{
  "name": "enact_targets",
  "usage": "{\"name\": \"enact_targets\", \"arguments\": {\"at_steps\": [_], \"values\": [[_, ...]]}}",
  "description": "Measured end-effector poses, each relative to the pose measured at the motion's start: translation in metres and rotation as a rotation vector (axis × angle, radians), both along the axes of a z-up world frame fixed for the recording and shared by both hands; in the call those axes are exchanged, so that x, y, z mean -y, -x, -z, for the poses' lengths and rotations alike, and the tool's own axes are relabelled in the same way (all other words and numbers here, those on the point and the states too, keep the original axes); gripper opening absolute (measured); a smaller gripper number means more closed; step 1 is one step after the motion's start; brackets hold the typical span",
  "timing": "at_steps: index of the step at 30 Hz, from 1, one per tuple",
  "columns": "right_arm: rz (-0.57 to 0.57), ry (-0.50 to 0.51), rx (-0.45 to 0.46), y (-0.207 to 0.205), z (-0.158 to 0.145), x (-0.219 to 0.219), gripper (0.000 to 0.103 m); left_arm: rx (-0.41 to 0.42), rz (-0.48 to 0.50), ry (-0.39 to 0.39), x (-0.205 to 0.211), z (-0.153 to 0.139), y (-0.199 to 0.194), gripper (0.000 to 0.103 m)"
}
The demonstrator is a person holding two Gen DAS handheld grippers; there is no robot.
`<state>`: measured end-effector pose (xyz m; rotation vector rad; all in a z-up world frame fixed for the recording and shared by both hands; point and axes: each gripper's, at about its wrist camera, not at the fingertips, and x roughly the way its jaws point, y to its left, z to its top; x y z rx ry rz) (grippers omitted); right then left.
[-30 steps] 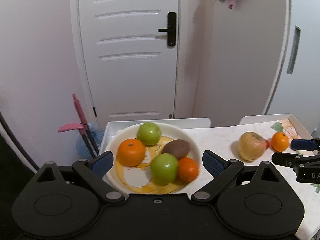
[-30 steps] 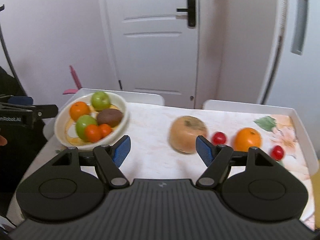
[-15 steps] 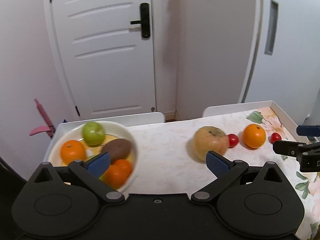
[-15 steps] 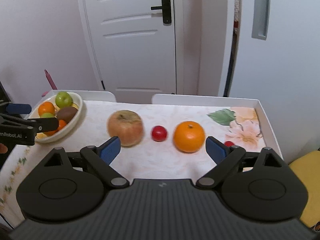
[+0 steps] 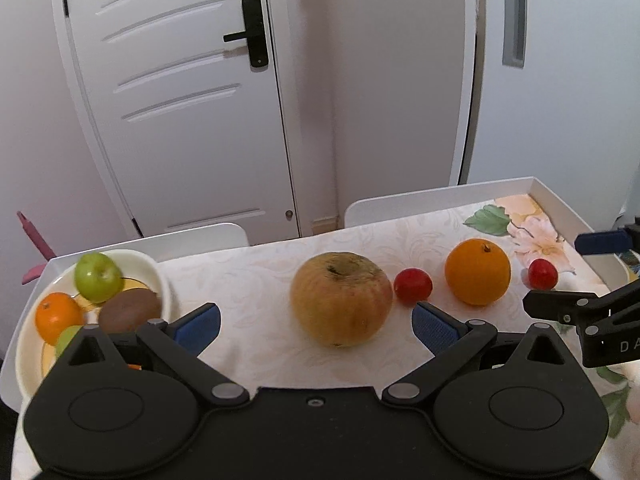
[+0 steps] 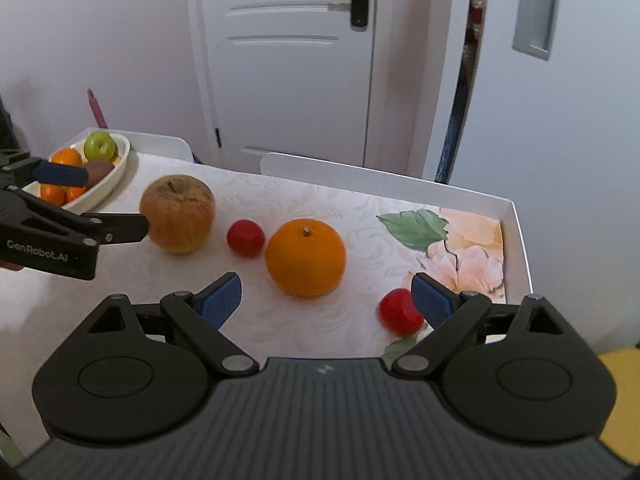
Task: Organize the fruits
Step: 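Move both open tools back toward the large apple and orange, then grasp the large brownish apple with the left tool while the right tool grasps the orange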
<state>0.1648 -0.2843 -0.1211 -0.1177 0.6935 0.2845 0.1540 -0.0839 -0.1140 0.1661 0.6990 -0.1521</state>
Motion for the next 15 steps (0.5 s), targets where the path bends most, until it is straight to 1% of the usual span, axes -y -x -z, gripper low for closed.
{"name": "enact_targets", "arguments": {"at_steps": [7, 11, 15], "values": [[-0.063, 0.001, -0.008, -0.019, 0.019, 0.010, 0.103, -0.011, 0.027, -0.043, 0.024, 0.022, -0.015, 0.103], [-0.094, -0.014, -0.017, -0.025, 0.028, 0.012, 0.103, 0.006, 0.021, -0.087, 0.034, 0.032, -0.023, 0.103], [-0.129, -0.025, -0.015, -0.030, 0.033, 0.008, 0.103, 0.009, -0.009, -0.078, 0.031, 0.039, -0.034, 0.103]]}}
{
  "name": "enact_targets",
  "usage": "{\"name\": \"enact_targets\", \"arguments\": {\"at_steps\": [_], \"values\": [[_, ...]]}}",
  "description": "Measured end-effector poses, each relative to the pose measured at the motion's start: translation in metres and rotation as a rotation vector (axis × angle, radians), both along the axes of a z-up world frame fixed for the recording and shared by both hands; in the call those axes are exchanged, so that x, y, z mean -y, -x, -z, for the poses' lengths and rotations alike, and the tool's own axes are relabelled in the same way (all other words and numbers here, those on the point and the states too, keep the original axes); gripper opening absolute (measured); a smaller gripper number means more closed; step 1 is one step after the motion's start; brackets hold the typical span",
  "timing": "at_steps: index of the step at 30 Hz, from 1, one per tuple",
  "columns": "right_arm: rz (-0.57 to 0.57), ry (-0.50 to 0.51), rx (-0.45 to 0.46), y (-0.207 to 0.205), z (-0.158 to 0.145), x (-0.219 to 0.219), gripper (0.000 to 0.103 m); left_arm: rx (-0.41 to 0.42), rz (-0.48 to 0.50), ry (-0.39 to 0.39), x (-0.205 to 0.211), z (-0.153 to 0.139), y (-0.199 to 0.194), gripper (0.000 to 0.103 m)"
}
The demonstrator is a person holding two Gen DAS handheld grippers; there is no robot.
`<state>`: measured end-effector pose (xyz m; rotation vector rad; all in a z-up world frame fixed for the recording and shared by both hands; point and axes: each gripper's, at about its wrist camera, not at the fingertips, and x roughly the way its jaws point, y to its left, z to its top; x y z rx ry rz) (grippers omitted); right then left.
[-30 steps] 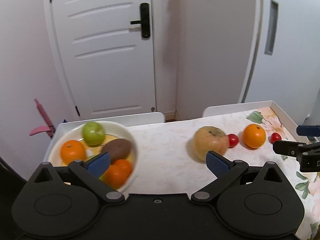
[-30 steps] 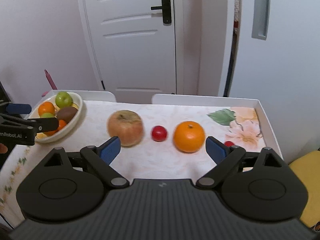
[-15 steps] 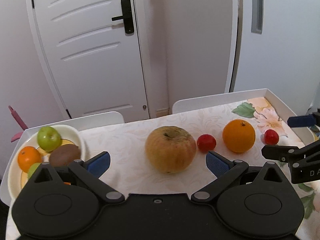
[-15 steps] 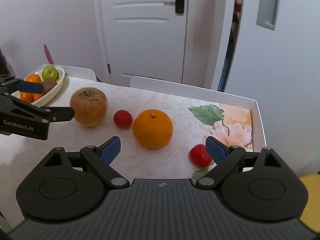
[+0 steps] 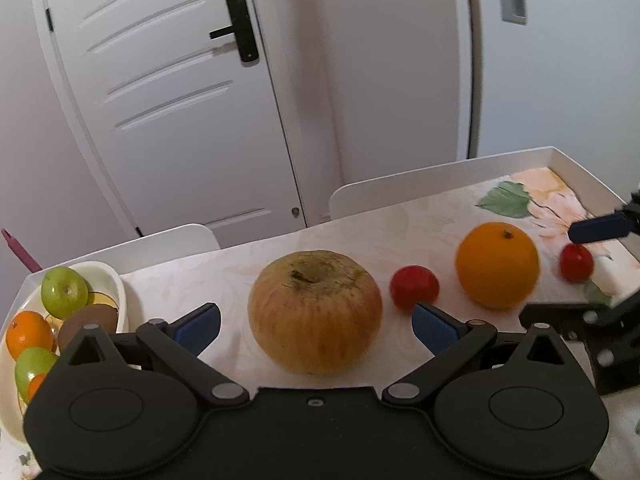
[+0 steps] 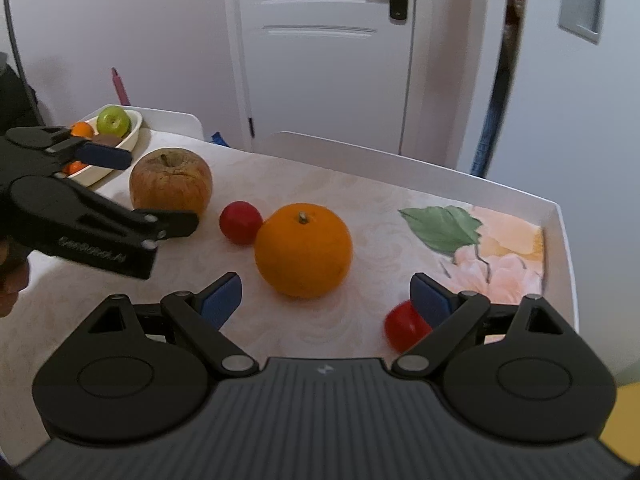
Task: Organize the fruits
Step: 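Grasp the large brownish apple with the left tool while the right tool grasps the orange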
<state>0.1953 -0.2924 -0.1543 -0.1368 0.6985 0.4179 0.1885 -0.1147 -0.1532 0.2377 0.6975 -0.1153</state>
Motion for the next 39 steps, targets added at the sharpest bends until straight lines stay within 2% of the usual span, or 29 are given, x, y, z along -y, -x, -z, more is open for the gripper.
{"name": "enact_targets", "arguments": {"at_steps": [5, 7, 9, 13, 21, 27, 31, 39], "values": [[-0.031, 0.004, 0.001, -0.007, 0.004, -0.007, 0.103, -0.003, 0.000, 0.011, -0.005, 0.007, -0.008, 0.099], [-0.041, 0.009, 0.003, -0.009, 0.006, -0.009, 0.103, -0.012, 0.010, 0.018, -0.006, 0.009, -0.010, 0.085], [-0.047, 0.013, 0.003, -0.012, 0.007, -0.011, 0.103, -0.025, 0.026, 0.035, -0.008, 0.010, -0.011, 0.080], [-0.055, 0.015, -0.009, -0.017, 0.009, -0.014, 0.094, -0.020, 0.031, 0.033, -0.008, 0.010, -0.010, 0.079], [-0.064, 0.016, -0.011, -0.024, 0.011, -0.017, 0.086, -0.023, 0.021, 0.032, -0.009, 0.009, -0.005, 0.079], [-0.070, 0.008, -0.011, -0.026, 0.011, -0.019, 0.084, -0.028, 0.000, 0.037, -0.014, 0.008, 0.004, 0.079], [-0.069, 0.009, -0.006, -0.027, 0.010, -0.021, 0.078, -0.030, -0.018, 0.038, -0.018, 0.007, 0.012, 0.079], [-0.059, 0.013, 0.005, -0.019, 0.001, -0.021, 0.076, -0.005, -0.062, 0.054, -0.030, -0.007, 0.034, 0.079]]}}
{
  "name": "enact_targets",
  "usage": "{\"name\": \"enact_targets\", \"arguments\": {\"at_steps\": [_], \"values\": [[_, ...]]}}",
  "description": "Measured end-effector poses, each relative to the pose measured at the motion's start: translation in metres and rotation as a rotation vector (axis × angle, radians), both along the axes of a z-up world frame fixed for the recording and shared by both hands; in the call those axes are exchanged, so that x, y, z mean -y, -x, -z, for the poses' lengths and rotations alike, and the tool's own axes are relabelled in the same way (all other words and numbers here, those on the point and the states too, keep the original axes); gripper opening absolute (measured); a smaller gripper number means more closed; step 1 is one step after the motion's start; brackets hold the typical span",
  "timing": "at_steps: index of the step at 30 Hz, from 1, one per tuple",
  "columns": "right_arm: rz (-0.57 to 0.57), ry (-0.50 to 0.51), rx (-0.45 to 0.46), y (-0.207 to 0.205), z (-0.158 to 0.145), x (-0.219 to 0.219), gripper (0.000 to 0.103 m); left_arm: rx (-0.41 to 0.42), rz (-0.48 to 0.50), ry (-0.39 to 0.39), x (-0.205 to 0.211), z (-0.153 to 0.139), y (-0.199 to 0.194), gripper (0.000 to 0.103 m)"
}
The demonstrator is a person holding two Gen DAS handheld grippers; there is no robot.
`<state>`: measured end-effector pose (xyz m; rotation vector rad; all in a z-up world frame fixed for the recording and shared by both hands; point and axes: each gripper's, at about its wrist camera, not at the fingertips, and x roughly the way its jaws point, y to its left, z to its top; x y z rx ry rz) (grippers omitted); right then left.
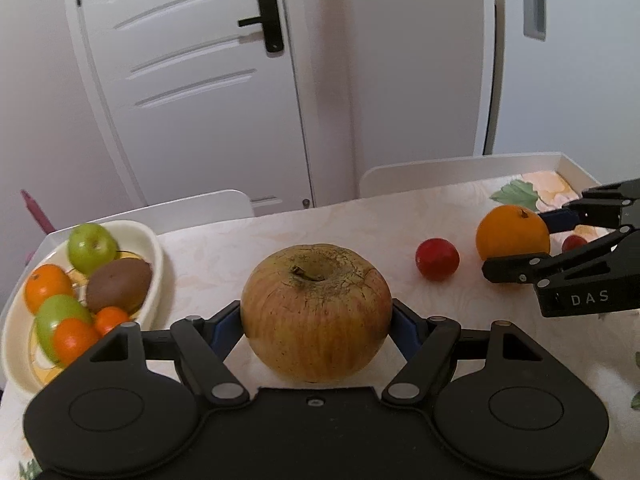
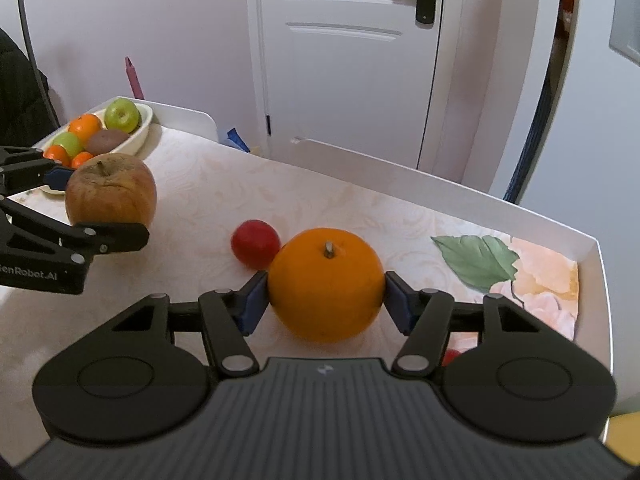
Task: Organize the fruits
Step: 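Grasp the large brownish apple with the left tool while the right tool grasps the orange, then carry the large apple with the left tool while the right tool carries the orange to the bowl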
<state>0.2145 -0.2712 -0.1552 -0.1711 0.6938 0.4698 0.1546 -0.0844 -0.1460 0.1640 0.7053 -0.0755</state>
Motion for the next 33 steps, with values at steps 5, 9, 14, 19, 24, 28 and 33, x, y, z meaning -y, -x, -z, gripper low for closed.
{"name": "enact_targets", "arguments": {"at_steps": [5, 9, 14, 19, 24, 28, 33], "values": [[-0.032, -0.001, 0.020, 0.009, -0.020, -0.009, 0.076, 0.026, -0.057, 0.031, -0.012, -0.018, 0.017, 0.079], [-0.066, -0.013, 0.028, 0.015, -0.040, -0.027, 0.076, 0.043, -0.111, 0.054, -0.027, -0.034, 0.031, 0.079], [-0.109, -0.037, 0.035, 0.021, -0.064, -0.056, 0.076, 0.071, -0.160, 0.064, -0.051, -0.053, 0.043, 0.079], [-0.133, -0.063, 0.046, 0.024, -0.086, -0.094, 0.076, 0.090, -0.196, 0.072, -0.084, -0.073, 0.046, 0.079], [-0.147, -0.074, 0.048, 0.023, -0.099, -0.138, 0.076, 0.102, -0.214, 0.068, -0.121, -0.087, 0.047, 0.079], [-0.149, -0.083, 0.044, 0.019, -0.104, -0.172, 0.076, 0.096, -0.217, 0.061, -0.152, -0.090, 0.045, 0.079], [-0.133, -0.083, 0.037, 0.017, -0.103, -0.210, 0.076, 0.074, -0.206, 0.062, -0.189, -0.085, 0.039, 0.079]]}}
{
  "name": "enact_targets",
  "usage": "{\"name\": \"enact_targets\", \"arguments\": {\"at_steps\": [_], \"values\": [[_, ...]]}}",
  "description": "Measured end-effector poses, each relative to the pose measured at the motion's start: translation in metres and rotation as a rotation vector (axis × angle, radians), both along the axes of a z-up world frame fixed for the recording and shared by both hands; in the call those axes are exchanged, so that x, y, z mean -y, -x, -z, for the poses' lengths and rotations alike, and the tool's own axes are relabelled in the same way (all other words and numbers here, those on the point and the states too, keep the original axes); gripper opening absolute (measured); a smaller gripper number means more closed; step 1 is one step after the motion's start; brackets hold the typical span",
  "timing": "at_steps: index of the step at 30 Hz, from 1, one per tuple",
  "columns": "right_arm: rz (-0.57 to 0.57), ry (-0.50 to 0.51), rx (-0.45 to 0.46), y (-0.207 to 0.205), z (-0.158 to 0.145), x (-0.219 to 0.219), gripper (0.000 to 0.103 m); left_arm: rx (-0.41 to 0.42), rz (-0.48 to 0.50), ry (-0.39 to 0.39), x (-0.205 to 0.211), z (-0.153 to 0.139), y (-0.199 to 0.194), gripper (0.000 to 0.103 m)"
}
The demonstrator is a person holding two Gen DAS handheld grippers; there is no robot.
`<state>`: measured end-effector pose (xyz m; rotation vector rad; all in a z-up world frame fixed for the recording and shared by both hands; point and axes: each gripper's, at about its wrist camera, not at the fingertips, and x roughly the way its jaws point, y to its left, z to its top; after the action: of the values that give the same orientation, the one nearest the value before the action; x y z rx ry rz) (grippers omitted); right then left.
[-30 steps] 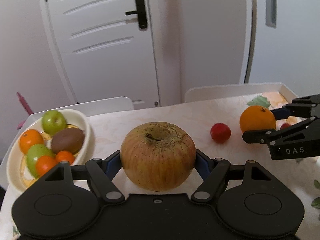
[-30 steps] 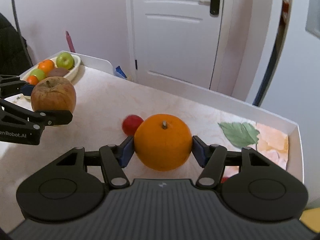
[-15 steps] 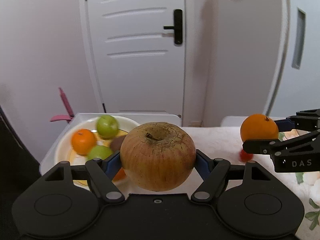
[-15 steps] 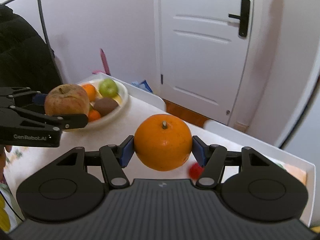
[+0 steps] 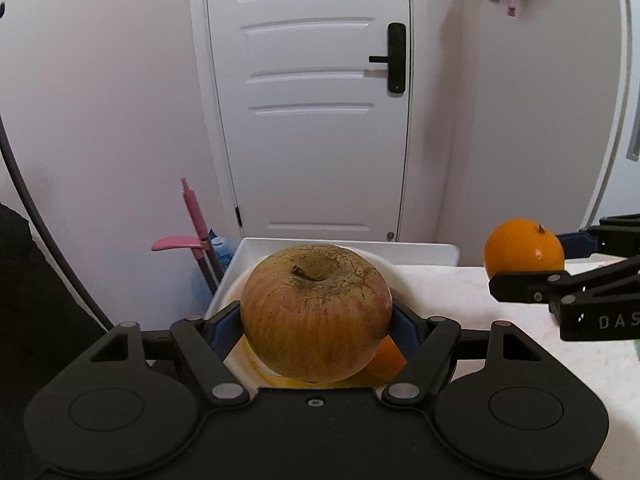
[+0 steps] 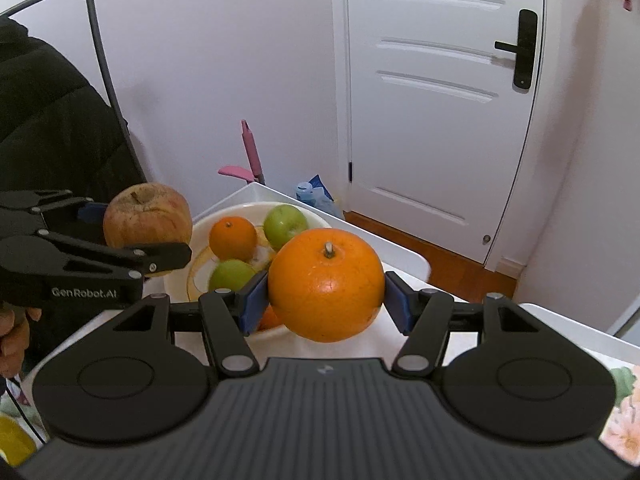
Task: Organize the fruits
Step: 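Carry the large apple with the left tool while the right tool carries the orange to the bowl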
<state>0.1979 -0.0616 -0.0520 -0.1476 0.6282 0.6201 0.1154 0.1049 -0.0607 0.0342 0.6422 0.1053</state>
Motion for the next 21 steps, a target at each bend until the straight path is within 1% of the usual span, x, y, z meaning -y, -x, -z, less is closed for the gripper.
{"name": "enact_targets", "arguments": {"at_steps": [6, 9, 16, 21], "values": [[0.040, 0.009, -0.017, -0.006, 0.006, -0.033, 0.076, -0.029, 0.036, 0.002, -0.035, 0.016, -0.013, 0.079], [0.065, 0.011, -0.025, -0.010, 0.011, -0.042, 0.076, -0.044, 0.069, -0.011, -0.045, 0.026, -0.022, 0.079], [0.130, 0.010, -0.043, -0.022, 0.018, -0.063, 0.076, -0.084, 0.142, -0.008, -0.060, 0.048, -0.034, 0.079], [0.162, 0.010, -0.051, -0.026, 0.020, -0.072, 0.076, -0.092, 0.185, 0.002, -0.066, 0.054, -0.040, 0.079]]}}
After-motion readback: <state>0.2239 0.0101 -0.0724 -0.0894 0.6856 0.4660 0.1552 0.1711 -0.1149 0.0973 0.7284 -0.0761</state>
